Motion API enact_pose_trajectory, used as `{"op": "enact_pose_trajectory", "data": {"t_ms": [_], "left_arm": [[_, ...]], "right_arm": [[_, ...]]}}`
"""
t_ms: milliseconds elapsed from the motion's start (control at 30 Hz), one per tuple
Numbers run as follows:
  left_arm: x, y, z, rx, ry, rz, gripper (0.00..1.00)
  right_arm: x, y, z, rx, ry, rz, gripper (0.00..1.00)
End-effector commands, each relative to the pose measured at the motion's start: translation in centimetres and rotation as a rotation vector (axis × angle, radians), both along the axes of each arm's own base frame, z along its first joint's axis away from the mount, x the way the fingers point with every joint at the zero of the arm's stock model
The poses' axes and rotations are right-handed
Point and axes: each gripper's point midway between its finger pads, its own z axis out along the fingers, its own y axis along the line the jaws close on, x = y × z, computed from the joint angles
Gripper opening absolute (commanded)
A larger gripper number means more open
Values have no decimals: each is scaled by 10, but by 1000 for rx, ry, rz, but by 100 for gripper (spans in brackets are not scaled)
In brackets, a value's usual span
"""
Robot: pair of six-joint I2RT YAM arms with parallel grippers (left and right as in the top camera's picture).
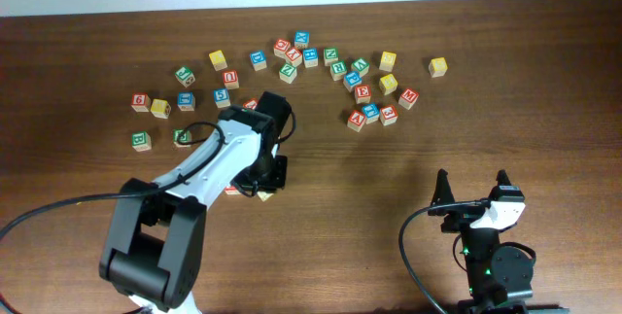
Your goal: Spell out ICRA
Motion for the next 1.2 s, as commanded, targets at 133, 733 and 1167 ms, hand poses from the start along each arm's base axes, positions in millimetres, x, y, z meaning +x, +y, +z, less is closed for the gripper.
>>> {"op": "enact_pose_trajectory", "data": {"t_ms": [133, 733, 1167], "left_arm": [[-7, -25, -4, -28, -17, -78, 28], [-22, -32, 16, 20, 37, -134, 0], [-7, -26, 15, 153, -82, -188, 0]], "right_arm": [[0, -4, -3, -8, 6, -17, 98], [0, -4, -3, -8, 5, -17, 98], [0, -4, -3, -8, 5, -17, 98]]}}
